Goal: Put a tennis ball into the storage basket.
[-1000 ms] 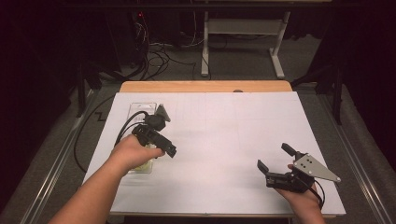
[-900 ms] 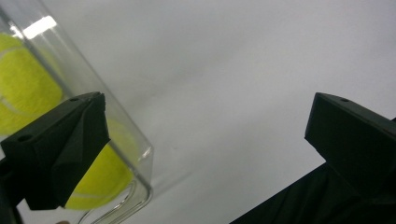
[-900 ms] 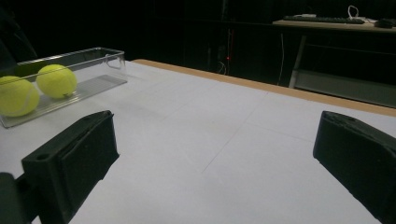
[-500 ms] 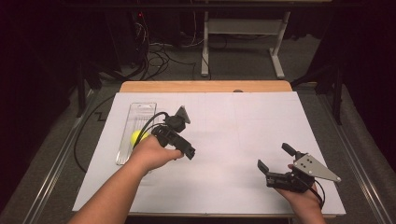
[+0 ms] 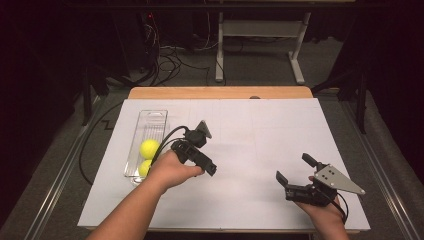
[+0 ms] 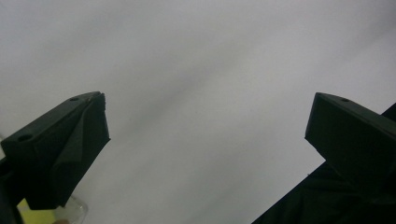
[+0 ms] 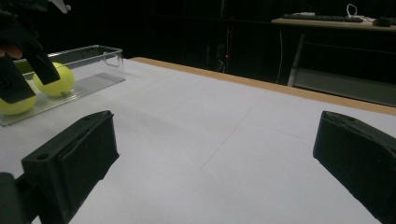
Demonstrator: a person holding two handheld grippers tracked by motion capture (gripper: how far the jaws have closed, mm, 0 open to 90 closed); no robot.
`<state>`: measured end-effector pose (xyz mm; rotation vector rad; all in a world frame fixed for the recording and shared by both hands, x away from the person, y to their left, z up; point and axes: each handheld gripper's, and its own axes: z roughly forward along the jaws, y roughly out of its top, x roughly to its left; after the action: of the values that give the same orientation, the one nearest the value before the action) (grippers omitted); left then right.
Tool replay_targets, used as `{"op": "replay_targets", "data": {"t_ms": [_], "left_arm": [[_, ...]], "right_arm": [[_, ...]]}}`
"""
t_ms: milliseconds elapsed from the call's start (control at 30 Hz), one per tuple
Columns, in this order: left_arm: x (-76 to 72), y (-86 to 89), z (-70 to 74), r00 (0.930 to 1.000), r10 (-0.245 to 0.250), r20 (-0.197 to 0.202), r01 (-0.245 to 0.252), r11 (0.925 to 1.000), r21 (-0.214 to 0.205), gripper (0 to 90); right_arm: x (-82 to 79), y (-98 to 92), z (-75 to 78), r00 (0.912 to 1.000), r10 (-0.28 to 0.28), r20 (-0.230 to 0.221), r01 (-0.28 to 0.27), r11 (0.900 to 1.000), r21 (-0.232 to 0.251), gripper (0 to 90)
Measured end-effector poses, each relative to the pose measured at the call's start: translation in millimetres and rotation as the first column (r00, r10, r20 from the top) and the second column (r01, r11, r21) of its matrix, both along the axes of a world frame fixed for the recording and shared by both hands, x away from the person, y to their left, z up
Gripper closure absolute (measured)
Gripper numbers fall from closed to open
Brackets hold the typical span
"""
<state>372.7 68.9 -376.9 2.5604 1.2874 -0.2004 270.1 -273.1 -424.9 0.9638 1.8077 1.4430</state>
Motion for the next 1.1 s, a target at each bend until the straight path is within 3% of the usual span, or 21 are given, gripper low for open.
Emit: {"op": "replay_targets", "data": {"t_ms": [200,267,367,500,633,733,867,1000,1100], "left_arm": [[-7.6,-3.6,-25.5,0.9999,0.004,0.01,-0.004,0.9983,-0.059,0.6],[-11.2,-4.5,-32.8,0.9994,0.009,0.034,-0.006,0.9963,-0.085,0.6],[-18.5,-2.7,-42.7,0.9977,0.025,0.063,-0.014,0.9844,-0.176,0.6],[-29.4,-1.3,-53.9,0.9879,0.043,0.149,-0.006,0.9703,-0.242,0.6],[-35.5,1.2,-61.6,0.9666,0.059,0.249,0.013,0.9602,-0.279,0.6],[-38.9,3.8,-67.4,0.9455,0.073,0.317,0.034,0.9464,-0.321,0.8],[-43.1,5.0,-74.7,0.9158,0.081,0.393,0.067,0.9351,-0.348,0.6],[-45.7,11.4,-78.0,0.8881,0.107,0.447,0.097,0.9071,-0.41,0.3],[-49.1,18.4,-79.2,0.8667,0.128,0.482,0.127,0.8777,-0.462,0.6]], "right_arm": [[0.4,1.1,-0.7,1.0,0.001,-0.007,-0.001,1.0,-0.005,0.1],[0.4,1.1,-0.8,1.0,0.0,-0.007,0.0,1.0,-0.006,0.1],[0.3,0.7,-0.8,1.0,0.001,-0.007,-0.001,1.0,-0.005,0.1],[0.2,0.4,-1.2,1.0,0.001,-0.009,-0.001,1.0,-0.006,0.1],[-0.2,1.1,-1.5,0.9999,0.001,-0.011,-0.001,1.0,-0.007,0.1],[0.0,1.1,-2.0,0.9999,0.001,-0.012,-0.001,1.0,-0.007,0.1],[1.0,-1.0,-3.5,0.9998,-0.006,-0.018,0.006,1.0,-0.005,0.1],[1.8,-3.8,-4.9,0.9995,-0.017,-0.025,0.017,0.9999,-0.001,0.1],[2.5,-6.3,-5.7,0.9992,-0.027,-0.028,0.027,0.9996,0.004,0.1]]}}
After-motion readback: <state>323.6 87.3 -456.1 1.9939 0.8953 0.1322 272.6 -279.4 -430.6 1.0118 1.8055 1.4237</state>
